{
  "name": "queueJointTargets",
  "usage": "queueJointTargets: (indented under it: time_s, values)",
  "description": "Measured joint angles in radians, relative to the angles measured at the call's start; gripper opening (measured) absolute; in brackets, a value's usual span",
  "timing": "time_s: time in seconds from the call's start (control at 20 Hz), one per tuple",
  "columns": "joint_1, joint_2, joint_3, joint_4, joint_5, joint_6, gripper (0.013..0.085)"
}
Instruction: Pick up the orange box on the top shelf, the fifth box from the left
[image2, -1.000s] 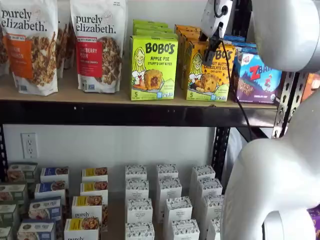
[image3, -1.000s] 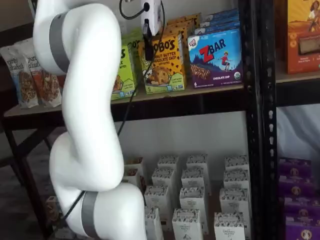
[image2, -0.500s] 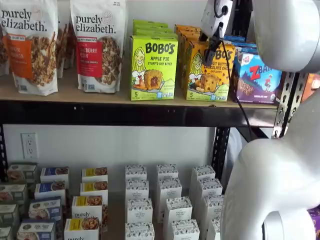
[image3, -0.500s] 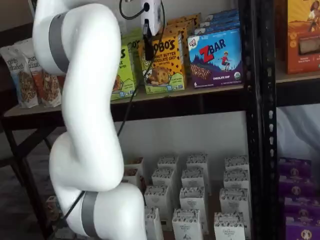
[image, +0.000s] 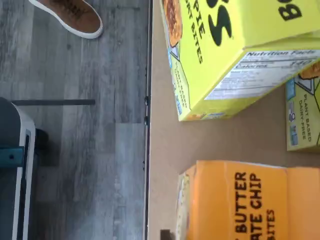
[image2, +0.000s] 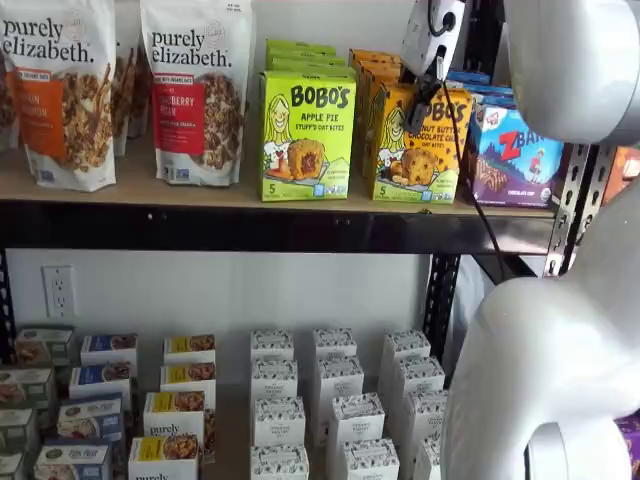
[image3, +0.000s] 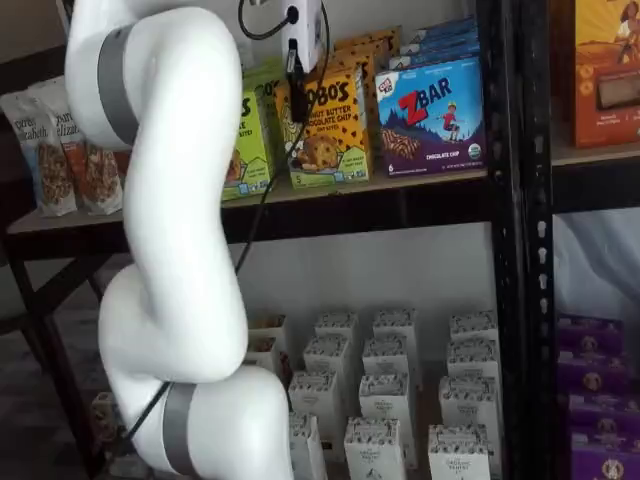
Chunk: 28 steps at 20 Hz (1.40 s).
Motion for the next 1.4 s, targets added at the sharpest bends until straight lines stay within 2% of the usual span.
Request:
queueJointTargets:
  time_s: [0.05,0.1,0.5,1.05,1.2,1.4]
  values:
    - [0.0,0.0,0.001,0.0,0.0,0.0,0.049]
    - [0.0,0.0,0.001,0.001,0.0,0.0,0.045]
    - [0.007,0.005,-0.003,-0.014,0.008,0.005,0.045]
    - [0.004,-0.004,0.009,-0.002,-0.009,0.003,0.045]
    - [0.004,-0.005,0.01,-0.001,-0.01,0.002,0.037]
    - [0.006,0.003,-0.002,-0.011,0.006,0.005,0.037]
